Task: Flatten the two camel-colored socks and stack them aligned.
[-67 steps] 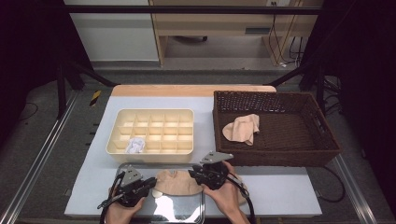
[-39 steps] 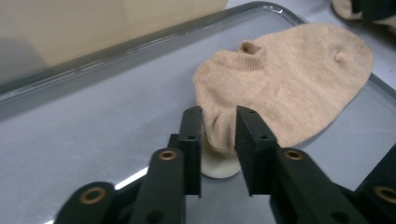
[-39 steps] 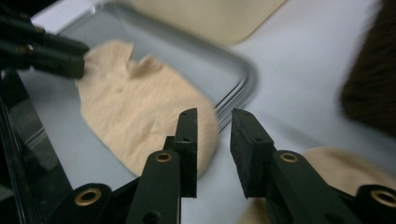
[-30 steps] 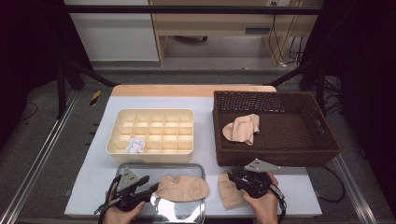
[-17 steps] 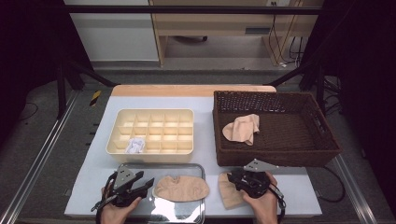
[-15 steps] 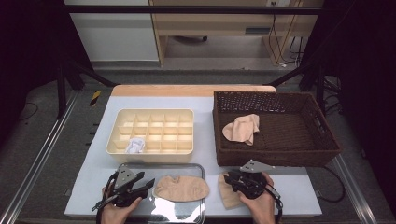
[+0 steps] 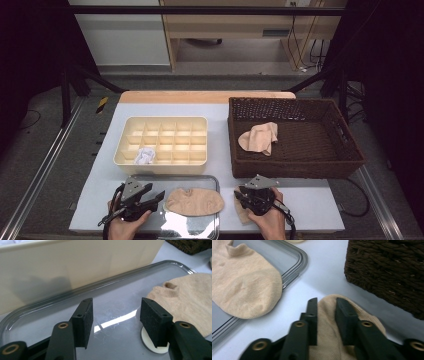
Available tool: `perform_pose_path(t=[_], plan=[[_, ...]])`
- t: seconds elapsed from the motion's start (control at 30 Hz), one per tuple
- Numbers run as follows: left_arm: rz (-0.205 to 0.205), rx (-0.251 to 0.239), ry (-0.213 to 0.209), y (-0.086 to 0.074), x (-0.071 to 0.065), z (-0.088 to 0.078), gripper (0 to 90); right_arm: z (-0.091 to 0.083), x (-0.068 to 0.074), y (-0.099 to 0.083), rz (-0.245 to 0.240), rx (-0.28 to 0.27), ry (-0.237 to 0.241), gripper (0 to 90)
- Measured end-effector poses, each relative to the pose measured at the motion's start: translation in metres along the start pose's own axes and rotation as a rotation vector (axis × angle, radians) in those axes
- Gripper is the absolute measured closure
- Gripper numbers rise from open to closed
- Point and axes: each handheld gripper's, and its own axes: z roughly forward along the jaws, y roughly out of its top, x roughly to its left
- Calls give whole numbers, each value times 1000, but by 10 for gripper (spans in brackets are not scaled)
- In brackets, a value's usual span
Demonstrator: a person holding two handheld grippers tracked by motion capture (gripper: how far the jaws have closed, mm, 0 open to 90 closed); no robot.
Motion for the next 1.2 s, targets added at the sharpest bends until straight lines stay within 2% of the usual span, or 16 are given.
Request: perform_pose_path(t=[0.13, 0.23, 0.33, 0.43, 0.5, 0.6, 0.73, 0.8, 0.9, 1.0, 1.13, 1.2], plan=[[-18, -8, -13, 0, 2, 0, 414, 0, 0, 1, 5, 16, -6, 846], [-18, -1, -11, 0, 3, 0, 408, -1, -2, 3, 24, 27, 7, 865], [-30, -1, -16, 0, 4, 1, 402, -3, -5, 5, 59, 22, 46, 871], [-36, -3, -19, 0, 4, 1, 398, -9, -4, 8, 75, -39, 107, 871], [-37, -2, -22, 1, 5, 1, 398, -15, -2, 13, 61, -98, 141, 870], [-36, -2, -22, 1, 5, 1, 397, -19, 4, 19, 22, -159, 204, 867], [-37, -3, -28, 1, 4, 0, 397, -12, 18, 20, -23, -131, 291, 867], [-36, -6, -30, 1, 5, -1, 397, -6, 23, 19, -41, -106, 316, 867], [-42, -8, -36, 2, 5, -2, 400, 2, 28, 15, -65, -45, 301, 847], [-40, -11, -45, 3, 4, -3, 407, 5, 29, 12, -62, -27, 287, 800], [-24, -20, -54, 6, 0, -6, 418, -5, 25, 16, -27, -102, 305, 757], [-18, -26, -63, 9, -3, -8, 423, -12, 19, 18, -19, -131, 285, 762]])
